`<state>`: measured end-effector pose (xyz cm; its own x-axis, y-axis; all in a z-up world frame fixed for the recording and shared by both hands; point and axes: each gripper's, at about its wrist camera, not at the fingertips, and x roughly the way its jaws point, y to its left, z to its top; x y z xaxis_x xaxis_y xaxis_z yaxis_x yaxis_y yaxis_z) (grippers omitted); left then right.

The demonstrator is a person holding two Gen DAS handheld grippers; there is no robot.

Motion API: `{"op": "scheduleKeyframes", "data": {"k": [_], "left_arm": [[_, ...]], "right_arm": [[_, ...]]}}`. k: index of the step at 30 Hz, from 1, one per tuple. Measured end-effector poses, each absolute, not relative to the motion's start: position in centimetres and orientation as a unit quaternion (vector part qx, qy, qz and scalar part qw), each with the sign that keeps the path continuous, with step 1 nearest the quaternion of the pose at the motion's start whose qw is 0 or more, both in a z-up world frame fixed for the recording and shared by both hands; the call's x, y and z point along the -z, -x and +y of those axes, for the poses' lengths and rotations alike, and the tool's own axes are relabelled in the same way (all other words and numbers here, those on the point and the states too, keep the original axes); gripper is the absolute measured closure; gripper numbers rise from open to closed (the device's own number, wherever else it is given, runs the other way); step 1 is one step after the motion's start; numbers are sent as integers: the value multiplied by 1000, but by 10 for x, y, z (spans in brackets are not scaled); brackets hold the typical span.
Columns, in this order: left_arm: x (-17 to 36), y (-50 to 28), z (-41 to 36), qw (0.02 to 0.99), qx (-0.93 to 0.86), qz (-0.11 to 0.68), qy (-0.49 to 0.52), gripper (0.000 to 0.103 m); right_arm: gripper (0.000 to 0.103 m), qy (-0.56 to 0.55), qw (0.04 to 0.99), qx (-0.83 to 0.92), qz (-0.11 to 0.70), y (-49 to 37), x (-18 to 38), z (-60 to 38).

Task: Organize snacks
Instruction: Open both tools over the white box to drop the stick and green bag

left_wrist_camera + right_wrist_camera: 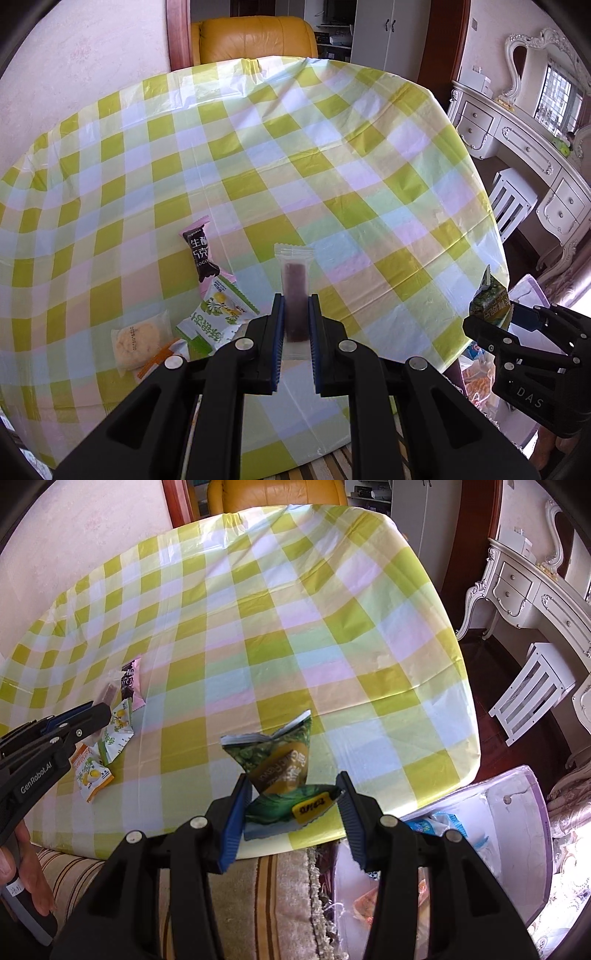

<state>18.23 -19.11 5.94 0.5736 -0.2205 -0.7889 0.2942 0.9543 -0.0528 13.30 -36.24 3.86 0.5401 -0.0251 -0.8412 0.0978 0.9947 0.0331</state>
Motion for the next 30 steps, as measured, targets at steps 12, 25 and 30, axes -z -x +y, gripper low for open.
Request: {"op": "scheduleKeyframes", "data": {"k": [12,25,30], "left_arm": [[-53,-165,-263,860,212,457,-85,91],[-27,-142,-352,780,346,514,-88,91],[-15,-138,-375,754,371,534,-96,90]], "right_arm": [[56,-87,873,76,475,-112,-27,-432],[56,-133,859,137,476,-76,-6,-511],[56,-148,849,157,482,-64,7,-535]]}}
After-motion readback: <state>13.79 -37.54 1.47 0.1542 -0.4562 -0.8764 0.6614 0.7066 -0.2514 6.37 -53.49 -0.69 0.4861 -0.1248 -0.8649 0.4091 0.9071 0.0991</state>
